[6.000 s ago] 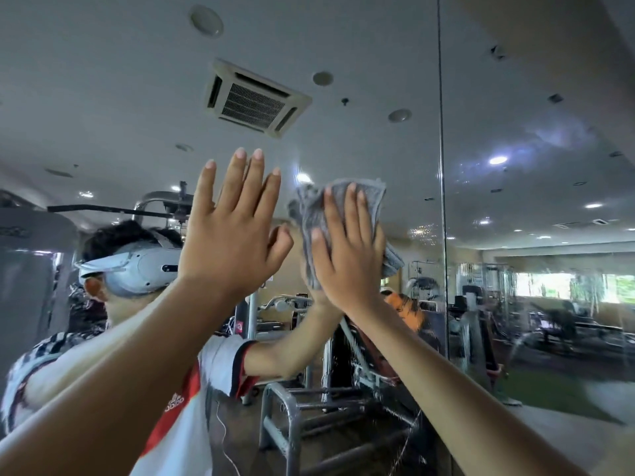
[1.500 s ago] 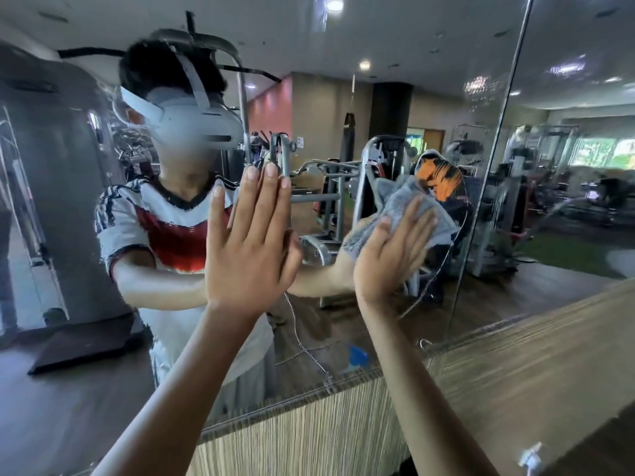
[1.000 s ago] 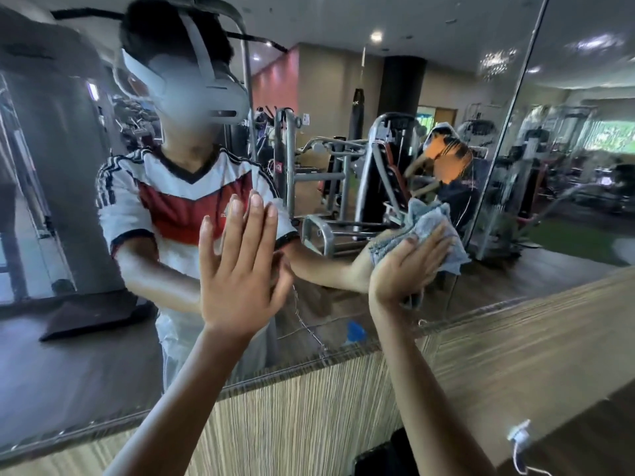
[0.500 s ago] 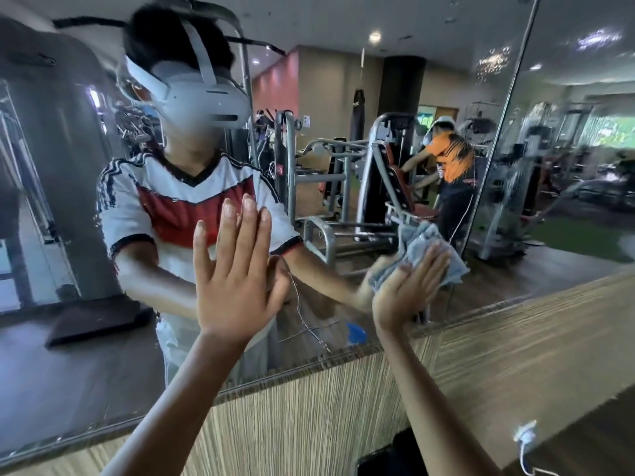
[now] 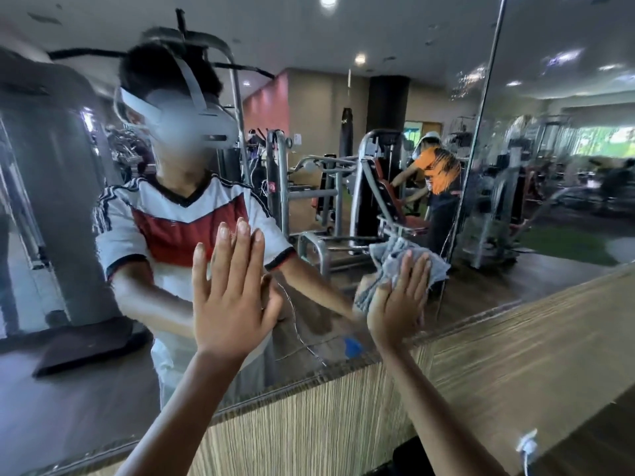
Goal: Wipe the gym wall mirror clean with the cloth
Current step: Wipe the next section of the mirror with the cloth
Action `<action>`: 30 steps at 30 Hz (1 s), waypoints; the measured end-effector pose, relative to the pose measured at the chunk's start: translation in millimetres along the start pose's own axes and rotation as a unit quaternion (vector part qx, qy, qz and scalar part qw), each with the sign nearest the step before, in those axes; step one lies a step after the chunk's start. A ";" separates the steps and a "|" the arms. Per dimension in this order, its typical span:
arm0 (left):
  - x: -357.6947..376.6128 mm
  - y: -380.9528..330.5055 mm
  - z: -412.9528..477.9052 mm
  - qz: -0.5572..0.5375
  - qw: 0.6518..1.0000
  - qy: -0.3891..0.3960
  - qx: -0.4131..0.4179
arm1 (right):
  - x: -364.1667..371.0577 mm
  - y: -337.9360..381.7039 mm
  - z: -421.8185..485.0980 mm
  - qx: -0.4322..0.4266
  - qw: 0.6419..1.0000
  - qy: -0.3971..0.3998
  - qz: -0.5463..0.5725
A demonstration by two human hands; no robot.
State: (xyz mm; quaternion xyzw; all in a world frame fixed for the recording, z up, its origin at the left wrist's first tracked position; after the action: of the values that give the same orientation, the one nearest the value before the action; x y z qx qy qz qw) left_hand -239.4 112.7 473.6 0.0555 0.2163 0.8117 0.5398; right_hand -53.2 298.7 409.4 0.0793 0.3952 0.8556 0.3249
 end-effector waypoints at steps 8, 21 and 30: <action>-3.2 1.9 2.7 -0.021 1.000 0.001 -0.005 | 4.2 135.9 5.9 -0.151 0.988 -0.024 0.001; -30.1 39.2 45.8 -0.010 0.999 -0.031 0.014 | -5.6 164.9 91.3 0.000 0.997 -0.044 0.063; -26.1 76.7 104.0 0.021 0.999 -0.018 0.019 | -8.2 101.4 58.8 -0.340 0.940 -0.040 -0.006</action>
State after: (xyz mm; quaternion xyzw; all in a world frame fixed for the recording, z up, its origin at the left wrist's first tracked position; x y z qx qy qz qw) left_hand -260.3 94.6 602.5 0.0849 0.2209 0.8177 0.5248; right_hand -73.7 282.0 523.9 -0.0043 0.0679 0.9330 0.3534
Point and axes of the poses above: each hand's wrist, its own z-axis towards the middle knuckle, its own x-axis out of the palm, y = z × x, the point moved 3 cm from there along z, towards the middle knuckle, and after that the axes turned 13 degrees about x, right-handed, at the moved point
